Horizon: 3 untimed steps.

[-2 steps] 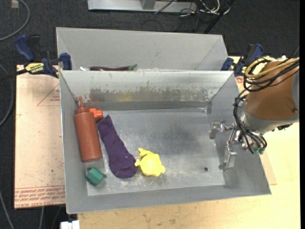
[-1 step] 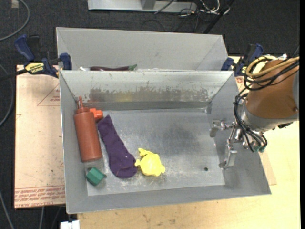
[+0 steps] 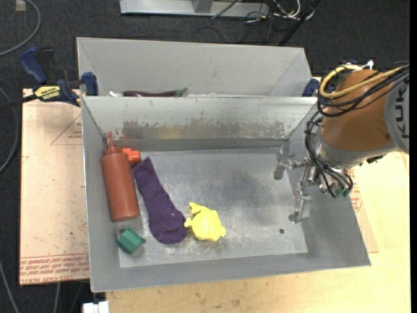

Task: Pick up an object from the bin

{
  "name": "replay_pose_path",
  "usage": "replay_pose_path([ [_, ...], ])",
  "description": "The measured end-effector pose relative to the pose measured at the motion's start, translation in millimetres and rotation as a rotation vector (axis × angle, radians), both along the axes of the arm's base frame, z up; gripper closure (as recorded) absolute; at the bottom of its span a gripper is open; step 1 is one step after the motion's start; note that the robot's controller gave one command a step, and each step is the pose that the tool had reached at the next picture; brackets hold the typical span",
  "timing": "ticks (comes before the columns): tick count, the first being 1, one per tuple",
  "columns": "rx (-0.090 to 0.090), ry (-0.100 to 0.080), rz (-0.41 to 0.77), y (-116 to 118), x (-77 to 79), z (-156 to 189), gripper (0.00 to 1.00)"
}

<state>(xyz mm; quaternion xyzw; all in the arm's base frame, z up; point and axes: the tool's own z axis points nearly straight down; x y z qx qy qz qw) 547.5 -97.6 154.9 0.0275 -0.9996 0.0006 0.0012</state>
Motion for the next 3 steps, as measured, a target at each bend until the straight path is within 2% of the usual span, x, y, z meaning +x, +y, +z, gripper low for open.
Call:
replay_pose_path([
  [1, 0.002, -0.004, 0.092, 62, 6.0, 26, 0.0],
  [2, 0.006, -0.015, 0.083, 96, 11.9, 34, 0.0],
  [3, 0.002, -0.002, -0.035, 102, 20.4, 12, 0.0],
])
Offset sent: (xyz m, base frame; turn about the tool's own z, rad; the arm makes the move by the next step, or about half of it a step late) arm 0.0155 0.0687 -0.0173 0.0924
